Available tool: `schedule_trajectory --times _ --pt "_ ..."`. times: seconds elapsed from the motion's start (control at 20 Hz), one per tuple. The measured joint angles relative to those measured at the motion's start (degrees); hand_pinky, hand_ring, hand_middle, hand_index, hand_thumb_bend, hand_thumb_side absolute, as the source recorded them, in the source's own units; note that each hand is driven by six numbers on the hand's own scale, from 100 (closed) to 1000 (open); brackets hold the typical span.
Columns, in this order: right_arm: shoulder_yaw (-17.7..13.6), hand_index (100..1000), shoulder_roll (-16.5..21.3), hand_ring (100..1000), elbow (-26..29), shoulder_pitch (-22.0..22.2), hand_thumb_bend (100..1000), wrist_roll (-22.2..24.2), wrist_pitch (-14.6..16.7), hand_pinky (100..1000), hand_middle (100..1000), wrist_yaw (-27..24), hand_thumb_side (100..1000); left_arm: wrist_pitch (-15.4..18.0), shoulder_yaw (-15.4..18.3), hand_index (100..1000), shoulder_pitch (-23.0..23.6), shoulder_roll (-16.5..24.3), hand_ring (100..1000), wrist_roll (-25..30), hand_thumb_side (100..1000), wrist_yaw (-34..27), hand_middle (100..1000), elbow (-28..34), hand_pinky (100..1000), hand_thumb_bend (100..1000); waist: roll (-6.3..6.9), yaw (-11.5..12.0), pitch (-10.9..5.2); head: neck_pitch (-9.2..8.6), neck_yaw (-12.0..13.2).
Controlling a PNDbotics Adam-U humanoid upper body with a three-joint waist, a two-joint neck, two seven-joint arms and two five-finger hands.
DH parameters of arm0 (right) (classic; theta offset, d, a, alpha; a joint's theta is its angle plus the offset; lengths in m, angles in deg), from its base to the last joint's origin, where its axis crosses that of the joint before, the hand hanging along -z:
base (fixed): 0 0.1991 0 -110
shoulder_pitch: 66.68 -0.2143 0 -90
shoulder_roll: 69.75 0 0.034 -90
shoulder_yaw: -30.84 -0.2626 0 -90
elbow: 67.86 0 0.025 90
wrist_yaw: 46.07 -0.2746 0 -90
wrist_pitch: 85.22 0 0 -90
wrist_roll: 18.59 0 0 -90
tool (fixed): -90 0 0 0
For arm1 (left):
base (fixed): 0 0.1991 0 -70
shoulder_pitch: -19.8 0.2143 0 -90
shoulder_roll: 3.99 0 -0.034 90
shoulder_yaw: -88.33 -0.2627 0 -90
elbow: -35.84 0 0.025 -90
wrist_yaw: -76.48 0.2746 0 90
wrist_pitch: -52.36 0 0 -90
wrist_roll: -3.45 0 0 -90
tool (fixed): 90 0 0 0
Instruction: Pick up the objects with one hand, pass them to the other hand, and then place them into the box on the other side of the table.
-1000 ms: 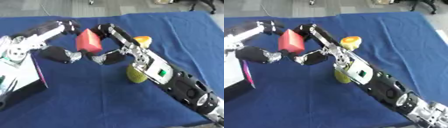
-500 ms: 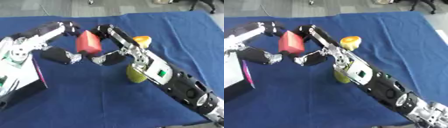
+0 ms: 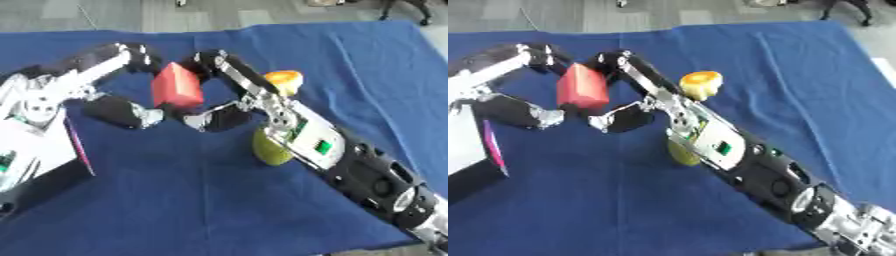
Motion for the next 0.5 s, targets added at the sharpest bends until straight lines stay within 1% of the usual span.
schedule_trajectory --times 0.1,0.15,0.2,0.25,0.35,0.5 --pt "-0.04 671 0.00 725 0.00 0.00 384 0.22 0.20 692 590 0.12 100 -0.13 -0.02 496 0.00 0.00 758 -0.36 236 -0.34 762 0.00 817 100 0.00 0.00 0.00 0.00 0.00" --pt "-0.08 675 0.00 729 0.00 0.01 397 0.29 0.32 693 594 0.23 100 -0.22 -0.02 493 0.00 0.00 757 -0.48 236 -0.38 760 -0.01 816 100 0.00 0.00 0.00 0.00 0.00" --pt "-0.15 688 0.00 739 0.00 0.03 433 0.35 0.51 699 607 0.33 100 -0.31 -0.02 481 0.01 0.00 752 -0.59 229 -0.40 750 -0.02 812 100 0.00 0.00 0.00 0.00 0.00" --pt "-0.19 698 0.00 747 0.00 0.11 456 0.34 0.74 703 601 0.41 100 -0.38 -0.02 471 0.02 0.00 747 -0.67 223 -0.41 743 -0.04 810 100 0.00 0.00 0.00 0.00 0.00" --pt "-0.32 715 0.00 760 0.00 0.22 476 0.35 1.30 711 606 0.46 100 -0.46 -0.02 461 0.02 0.00 744 -0.74 218 -0.41 736 -0.04 808 100 0.00 0.00 0.00 0.00 0.00" --pt "-0.33 734 0.00 774 0.00 0.41 480 0.50 2.16 719 617 0.56 100 -0.57 -0.01 452 0.04 0.01 741 -0.85 211 -0.38 730 -0.07 804 100 0.00 0.00 0.00 0.00 0.00"
